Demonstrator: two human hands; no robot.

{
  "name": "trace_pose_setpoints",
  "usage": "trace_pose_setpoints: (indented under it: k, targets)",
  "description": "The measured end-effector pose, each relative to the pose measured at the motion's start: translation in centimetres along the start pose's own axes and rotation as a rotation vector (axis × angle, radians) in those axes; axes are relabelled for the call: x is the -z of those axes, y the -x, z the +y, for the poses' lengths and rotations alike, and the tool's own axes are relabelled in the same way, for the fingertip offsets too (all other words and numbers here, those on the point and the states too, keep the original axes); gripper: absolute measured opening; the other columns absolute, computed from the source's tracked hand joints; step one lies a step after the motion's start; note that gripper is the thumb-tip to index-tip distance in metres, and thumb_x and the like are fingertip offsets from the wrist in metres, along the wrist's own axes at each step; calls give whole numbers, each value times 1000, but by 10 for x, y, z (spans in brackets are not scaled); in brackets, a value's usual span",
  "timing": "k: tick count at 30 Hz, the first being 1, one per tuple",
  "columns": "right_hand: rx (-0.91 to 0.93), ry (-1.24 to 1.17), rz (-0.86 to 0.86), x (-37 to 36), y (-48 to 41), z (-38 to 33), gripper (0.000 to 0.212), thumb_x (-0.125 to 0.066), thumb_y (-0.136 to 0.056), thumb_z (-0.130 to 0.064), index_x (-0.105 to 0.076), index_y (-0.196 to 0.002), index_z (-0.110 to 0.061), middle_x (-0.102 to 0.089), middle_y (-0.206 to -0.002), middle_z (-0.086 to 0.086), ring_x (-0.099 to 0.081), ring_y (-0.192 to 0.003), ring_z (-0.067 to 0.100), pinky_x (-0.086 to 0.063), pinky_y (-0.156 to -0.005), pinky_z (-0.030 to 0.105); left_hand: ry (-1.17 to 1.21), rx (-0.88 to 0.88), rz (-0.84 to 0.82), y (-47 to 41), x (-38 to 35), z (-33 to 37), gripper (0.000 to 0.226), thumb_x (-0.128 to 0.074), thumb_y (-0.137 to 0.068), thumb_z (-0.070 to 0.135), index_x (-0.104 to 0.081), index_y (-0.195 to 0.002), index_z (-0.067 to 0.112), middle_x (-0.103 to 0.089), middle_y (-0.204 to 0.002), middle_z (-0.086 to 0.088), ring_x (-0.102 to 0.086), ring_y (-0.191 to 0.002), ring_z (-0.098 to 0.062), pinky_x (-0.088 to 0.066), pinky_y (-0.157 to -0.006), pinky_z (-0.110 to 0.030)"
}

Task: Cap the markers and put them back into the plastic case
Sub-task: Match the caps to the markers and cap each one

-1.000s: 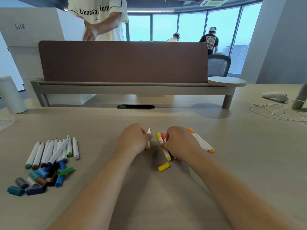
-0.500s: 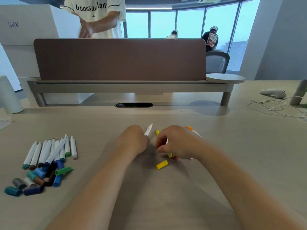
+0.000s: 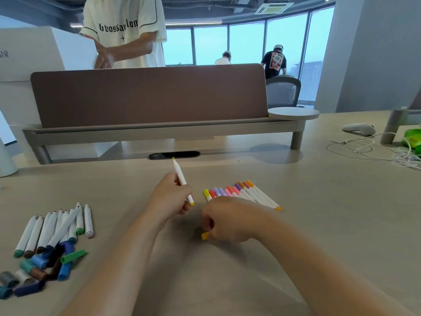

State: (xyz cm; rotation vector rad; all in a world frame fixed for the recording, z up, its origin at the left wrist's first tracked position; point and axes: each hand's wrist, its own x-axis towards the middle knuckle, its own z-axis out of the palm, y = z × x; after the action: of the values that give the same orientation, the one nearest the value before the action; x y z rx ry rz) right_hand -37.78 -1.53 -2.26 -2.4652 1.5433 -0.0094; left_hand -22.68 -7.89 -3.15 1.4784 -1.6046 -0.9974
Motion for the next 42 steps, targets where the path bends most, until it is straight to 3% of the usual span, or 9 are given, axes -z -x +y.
trace_pose_setpoints:
  k: [4,9,11,14,20,36,39,42]
  targets:
    - [-150,-126,282,11,-2,16,10,-60,-94,-31,-58,-88,-23,-60,-88,-3,-58,-83,17,-47,-69,27,-36,-91,-41,1,0,1,7,-52,-95,15,-56,-93,9,-72,-78,-13,-57,-58,-21,-47,-57,-33]
    - [-291,-475,644,12,-3,42,4,-59,-96,-23,-58,-99,-25,-63,-83,-5,-58,-64,6,-45,-63,19,-134,-140,-166,4,-1,-1,11,-60,-95,21,-62,-94,10,-73,-74,-11,-63,-63,-22,-50,-64,-34]
    - [-308,-613,740,11,-3,47,16,-57,-97,-17,-60,-109,-27,-65,-87,-5,-62,-58,6,-51,-65,20,-155,-148,-230,6,-2,-1,9,-60,-95,19,-64,-95,11,-73,-73,-10,-62,-61,-21,-50,-61,-33]
    - [-320,-789,829,11,-1,54,17,-59,-96,-14,-66,-108,-24,-69,-84,-6,-64,-59,8,-51,-62,19,-189,-150,-296,9,-5,1,8,-61,-96,18,-67,-99,14,-73,-76,-12,-63,-61,-19,-52,-59,-30]
    - [-358,-1035,866,6,-3,56,9,-67,-92,-14,-71,-98,-17,-74,-84,1,-58,-60,11,-47,-58,22,-251,-137,-359,8,-9,-1,12,-65,-93,23,-69,-104,20,-73,-79,-12,-61,-55,-15,-51,-54,-26]
    - [-345,-895,837,1,-10,51,7,-68,-92,-20,-71,-98,-20,-72,-90,-3,-60,-71,8,-48,-65,20,-272,-163,-394,6,-10,-2,13,-66,-92,25,-70,-102,19,-73,-80,-10,-62,-59,-12,-52,-58,-25]
    - [-302,-873,790,-2,-11,47,3,-69,-90,-19,-70,-93,-20,-69,-80,-7,-57,-60,1,-45,-60,16,-288,-192,-388,9,-9,-1,9,-64,-93,23,-68,-96,15,-71,-77,-11,-60,-58,-15,-49,-55,-25]
    - [-307,-883,799,-3,-13,43,2,-68,-90,-17,-69,-92,-16,-66,-71,-3,-55,-54,5,-47,-55,16,-314,-238,-375,10,-9,-1,14,-63,-93,21,-64,-83,11,-70,-71,-11,-56,-52,-16,-45,-51,-23]
